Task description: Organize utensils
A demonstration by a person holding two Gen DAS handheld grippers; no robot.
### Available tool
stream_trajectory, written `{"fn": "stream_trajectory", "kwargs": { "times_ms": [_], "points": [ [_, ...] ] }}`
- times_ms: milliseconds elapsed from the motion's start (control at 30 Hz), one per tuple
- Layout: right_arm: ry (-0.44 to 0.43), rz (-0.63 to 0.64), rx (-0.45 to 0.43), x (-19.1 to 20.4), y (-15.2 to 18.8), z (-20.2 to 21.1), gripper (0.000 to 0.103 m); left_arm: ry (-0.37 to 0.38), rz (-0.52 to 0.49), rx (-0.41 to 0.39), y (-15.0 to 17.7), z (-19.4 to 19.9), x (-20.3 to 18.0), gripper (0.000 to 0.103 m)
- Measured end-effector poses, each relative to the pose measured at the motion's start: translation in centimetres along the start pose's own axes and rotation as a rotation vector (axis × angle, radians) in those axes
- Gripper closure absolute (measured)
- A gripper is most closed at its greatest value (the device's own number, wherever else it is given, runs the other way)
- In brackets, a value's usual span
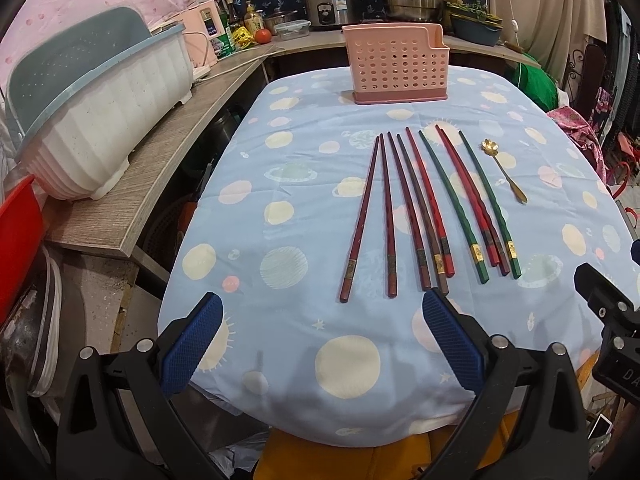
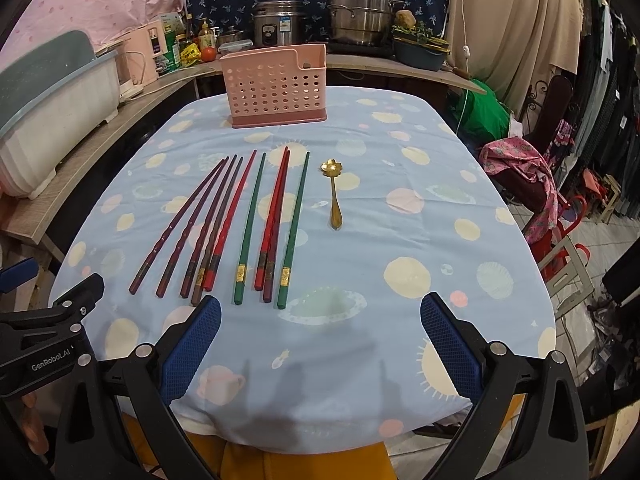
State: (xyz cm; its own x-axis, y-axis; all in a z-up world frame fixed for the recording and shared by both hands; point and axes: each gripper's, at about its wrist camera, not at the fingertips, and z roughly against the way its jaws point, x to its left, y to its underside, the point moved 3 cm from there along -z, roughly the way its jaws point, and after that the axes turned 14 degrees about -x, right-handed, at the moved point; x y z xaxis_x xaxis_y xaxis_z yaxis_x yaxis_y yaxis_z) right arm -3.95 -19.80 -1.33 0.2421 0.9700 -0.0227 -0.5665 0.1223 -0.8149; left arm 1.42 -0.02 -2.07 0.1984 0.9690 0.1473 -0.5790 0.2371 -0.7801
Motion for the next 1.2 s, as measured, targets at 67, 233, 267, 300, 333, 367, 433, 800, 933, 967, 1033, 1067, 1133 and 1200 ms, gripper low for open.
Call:
{"fn": "stream_trajectory", "kwargs": {
  "times_ms": [67,233,267,300,333,367,433,800,933,967,1033,1067,1133,1200],
  "points": [
    [0.003,0.005,-0.002,0.11,0.0,0.07,0.007,0.001,0.002,0.0,0.02,0.0,0.0,0.007],
    [0.004,0.01,-0.003,0.34,0.0,0.27,0.007,0.001,0.002,0.0,0.03,0.03,-0.04,0.007],
    [0.004,0.01,-0.003,0.3,0.01,0.26,0.007,0.001,0.002,0.001,0.07,0.02,-0.07,0.007],
    [0.005,0.009,-0.003,0.29,0.0,0.3,0.007,0.001,0.003,0.001,0.04,0.02,-0.03,0.007],
    [0.005,0.01,-0.004,0.32,0.02,0.35,0.007,0.001,0.003,0.001,0.05,0.03,-0.02,0.007],
    [0.005,0.01,-0.004,0.31,0.01,0.38,0.007,0.0,0.003,0.001,0.06,0.02,-0.03,0.007],
    [0.005,0.009,-0.004,0.29,-0.01,0.35,0.007,0.0,0.003,0.002,0.1,0.0,-0.05,0.007],
    [0.006,0.01,-0.002,0.31,-0.02,0.42,0.007,-0.002,0.007,0.006,0.1,-0.18,0.13,0.007],
    [0.005,0.01,-0.002,0.35,-0.01,0.46,0.007,-0.002,0.008,0.007,0.1,-0.21,0.14,0.007],
    [0.006,0.011,-0.002,0.34,-0.01,0.42,0.007,-0.002,0.008,0.007,0.14,-0.23,0.11,0.007],
    [0.006,0.01,-0.003,0.33,-0.02,0.42,0.007,-0.002,0.008,0.007,0.09,-0.21,0.15,0.007],
    [0.006,0.01,-0.002,0.34,-0.01,0.46,0.007,-0.001,0.008,0.006,0.12,-0.22,0.12,0.007],
    [0.005,0.008,-0.001,0.33,0.0,0.46,0.007,-0.003,0.008,0.007,0.08,-0.22,0.15,0.007],
    [0.005,0.01,-0.002,0.33,0.0,0.46,0.007,-0.003,0.009,0.007,0.07,-0.22,0.14,0.007]
  ]
}}
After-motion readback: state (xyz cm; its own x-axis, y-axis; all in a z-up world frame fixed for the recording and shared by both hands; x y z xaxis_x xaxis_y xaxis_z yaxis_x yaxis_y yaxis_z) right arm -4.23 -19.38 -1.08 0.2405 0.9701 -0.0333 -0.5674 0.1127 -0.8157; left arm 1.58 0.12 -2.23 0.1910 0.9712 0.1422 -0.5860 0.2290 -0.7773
